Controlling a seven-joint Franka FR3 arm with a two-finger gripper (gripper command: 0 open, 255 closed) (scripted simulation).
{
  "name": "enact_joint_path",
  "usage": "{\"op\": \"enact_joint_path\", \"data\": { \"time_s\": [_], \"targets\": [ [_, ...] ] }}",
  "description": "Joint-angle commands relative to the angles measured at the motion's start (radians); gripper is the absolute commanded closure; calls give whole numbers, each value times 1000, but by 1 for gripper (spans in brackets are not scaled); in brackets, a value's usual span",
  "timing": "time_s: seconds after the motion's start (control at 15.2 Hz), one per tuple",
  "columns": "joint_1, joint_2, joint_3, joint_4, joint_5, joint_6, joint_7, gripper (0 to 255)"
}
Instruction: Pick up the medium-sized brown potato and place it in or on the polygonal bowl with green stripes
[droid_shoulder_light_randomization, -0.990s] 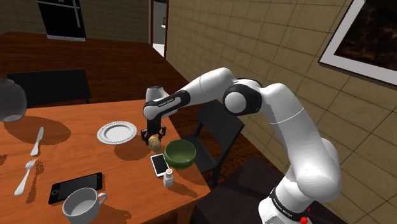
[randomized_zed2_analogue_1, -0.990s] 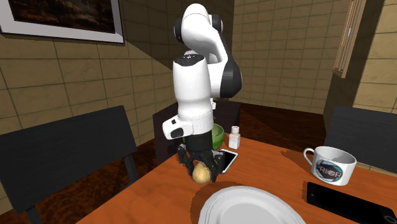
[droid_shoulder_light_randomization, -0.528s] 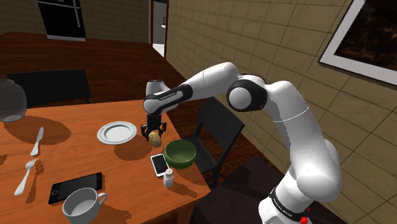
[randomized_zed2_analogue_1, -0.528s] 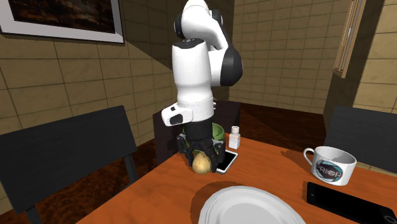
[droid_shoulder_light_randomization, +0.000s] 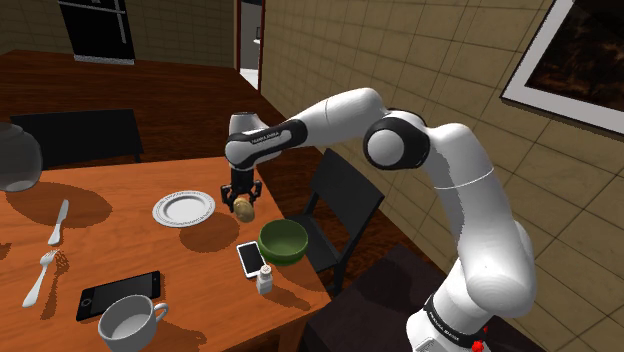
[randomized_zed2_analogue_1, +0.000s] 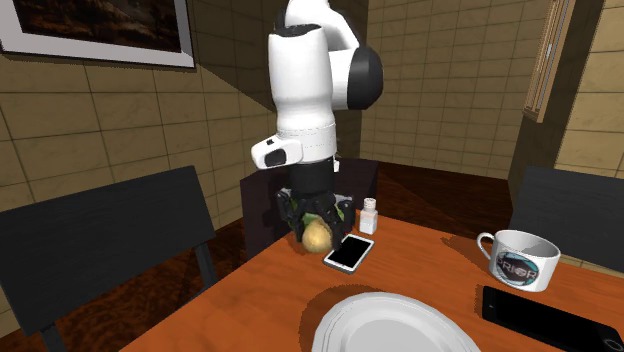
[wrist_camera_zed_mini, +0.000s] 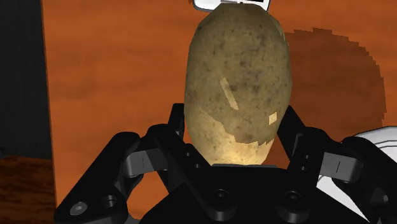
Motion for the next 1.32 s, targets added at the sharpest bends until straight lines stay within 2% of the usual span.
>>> {"op": "enact_joint_path", "data": {
  "time_s": [0.0, 0.99, 1.25],
  "targets": [
    [0, -18, 1, -5, 1, -13, 2, 255],
    [-3, -110, 5, 41, 5, -151, 9, 255],
    [-25, -289, 12, -254, 22, -36, -8, 255]
  ]
}}
